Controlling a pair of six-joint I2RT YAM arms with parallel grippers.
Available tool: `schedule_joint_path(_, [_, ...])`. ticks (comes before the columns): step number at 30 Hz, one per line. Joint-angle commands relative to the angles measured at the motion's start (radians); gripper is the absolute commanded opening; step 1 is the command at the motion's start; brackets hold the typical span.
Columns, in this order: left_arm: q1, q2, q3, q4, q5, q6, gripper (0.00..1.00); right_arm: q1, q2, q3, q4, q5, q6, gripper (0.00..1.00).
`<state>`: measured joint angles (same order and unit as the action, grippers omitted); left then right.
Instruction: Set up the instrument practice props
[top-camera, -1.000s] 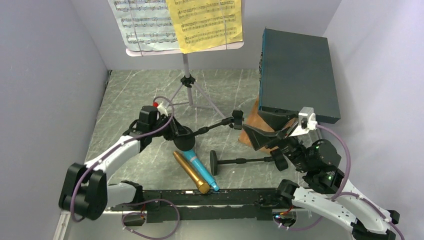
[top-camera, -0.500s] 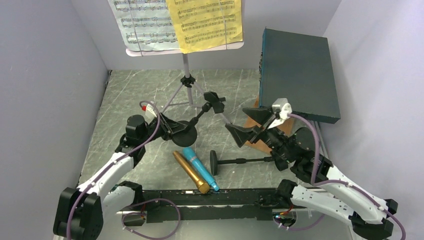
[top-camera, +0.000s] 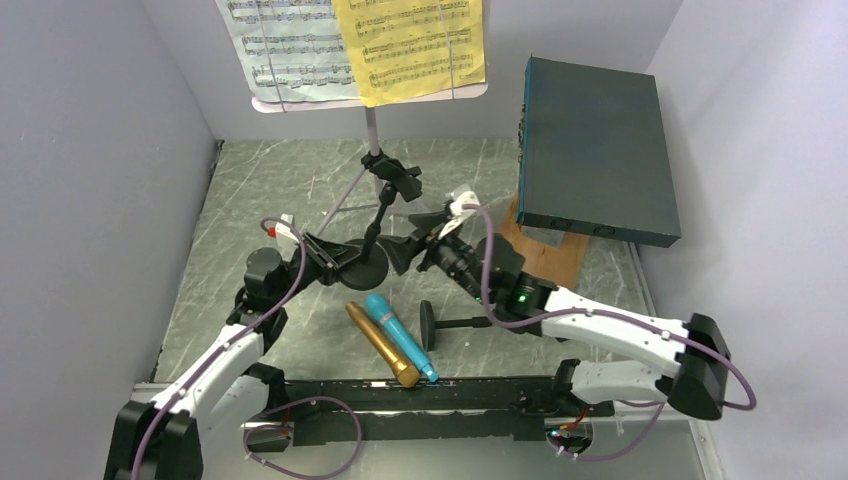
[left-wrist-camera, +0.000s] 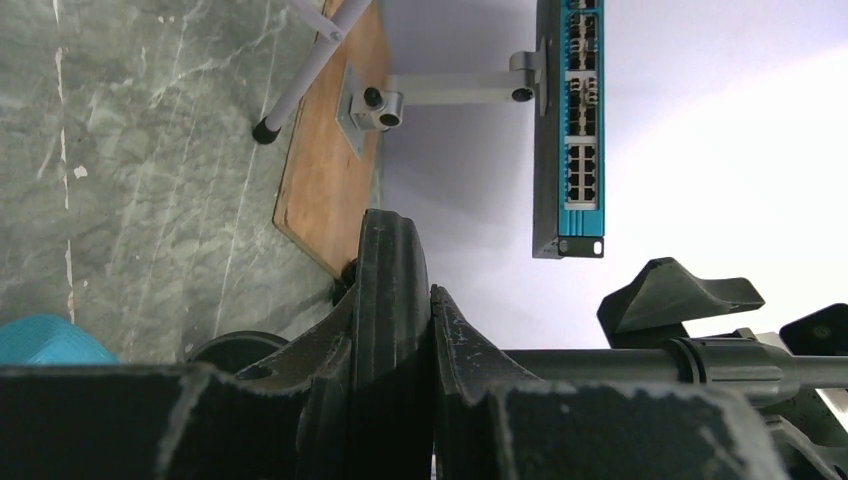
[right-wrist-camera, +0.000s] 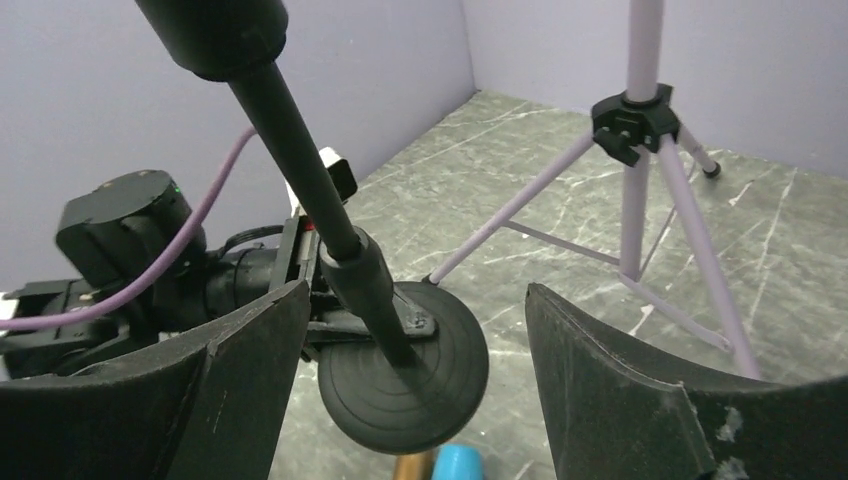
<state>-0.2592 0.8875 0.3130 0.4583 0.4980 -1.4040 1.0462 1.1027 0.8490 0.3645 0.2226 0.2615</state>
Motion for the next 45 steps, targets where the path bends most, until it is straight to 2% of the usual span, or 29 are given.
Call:
schedule_joint_path(1, [0.003, -0.081, 0.077, -0.091, -0.061, 0.051, 0.0, 0.062, 0.087, 0.099, 0.218, 0.176, -0.029, 0.8])
schedule_joint_path(5, [0.003, -0.09, 0.1, -0.14, -0.067, 0.083, 0.0, 0.075, 0.185, 0.203, 0.194, 0.215, -0.048, 0.77])
schedule_joint_path(7, [0.002, -0.086, 0.094, -0.114, -0.066, 0.073, 0.0, 0.078, 0.208, 0.223, 0.205, 0.212, -0.047, 0.72])
schedule_joint_path(12, [0.002, -0.066, 0.086, -0.062, -0.045, 0.078, 0.0, 0.086, 0.29, 0.294, 0.166, 0.237, -0.088, 0.31])
schedule_joint_path(13, [0.003, -0.064, 0.089, -0.078, -0.038, 0.082, 0.0, 0.088, 0.297, 0.296, 0.169, 0.237, -0.106, 0.27])
schedule_joint_path(15, [0.003, -0.072, 0.093, -0.118, -0.036, 0.1, 0.17, 0.089, 0.295, 0.282, 0.189, 0.239, -0.146, 0.17])
schedule_joint_path(16, [0.003, -0.081, 0.101, -0.166, -0.041, 0.118, 0.28, 0.088, 0.289, 0.269, 0.204, 0.24, -0.18, 0.06])
schedule_joint_path(17, [0.003, -0.093, 0.115, -0.235, -0.054, 0.14, 0.38, 0.087, 0.281, 0.254, 0.215, 0.203, -0.222, 0.0])
schedule_joint_path(20, [0.003, -0.146, 0.167, -0.539, -0.132, 0.242, 0.65, 0.077, 0.273, 0.221, 0.239, 0.137, -0.359, 0.0])
schedule_joint_path(22, [0.003, -0.166, 0.226, -0.748, -0.255, 0.302, 0.87, 0.059, 0.277, 0.211, 0.226, 0.105, -0.42, 0.0])
schedule_joint_path(24, [0.003, -0.166, 0.292, -0.961, -0.38, 0.328, 0.96, 0.026, 0.277, 0.181, 0.229, 0.028, -0.448, 0.0])
schedule_joint_path(27, [0.003, -0.143, 0.349, -1.164, -0.491, 0.333, 0.98, -0.034, 0.269, 0.096, 0.305, -0.121, -0.449, 0.0])
schedule_joint_path(29, [0.003, -0.121, 0.351, -1.223, -0.488, 0.297, 0.97, -0.085, 0.274, 0.041, 0.376, -0.251, -0.439, 0.0])
schedule_joint_path(31, [0.003, -0.09, 0.33, -1.227, -0.425, 0.254, 0.94, -0.112, 0.293, 0.004, 0.419, -0.354, -0.438, 0.0])
schedule_joint_path(33, [0.002, -0.049, 0.29, -1.17, -0.29, 0.225, 0.91, -0.126, 0.321, -0.017, 0.456, -0.387, -0.43, 0.0])
schedule_joint_path(36, [-0.002, -0.024, 0.24, -1.109, -0.195, 0.165, 0.86, -0.146, 0.359, -0.045, 0.509, -0.424, -0.396, 0.0])
schedule_joint_path(40, [-0.043, -0.025, 0.189, -1.052, -0.192, 0.049, 0.83, -0.149, 0.379, -0.064, 0.53, -0.422, -0.371, 0.0])
schedule_joint_path(45, [-0.183, 0.081, 0.188, -1.043, -0.296, -0.095, 0.76, -0.149, 0.376, -0.079, 0.532, -0.384, -0.357, 0.0])
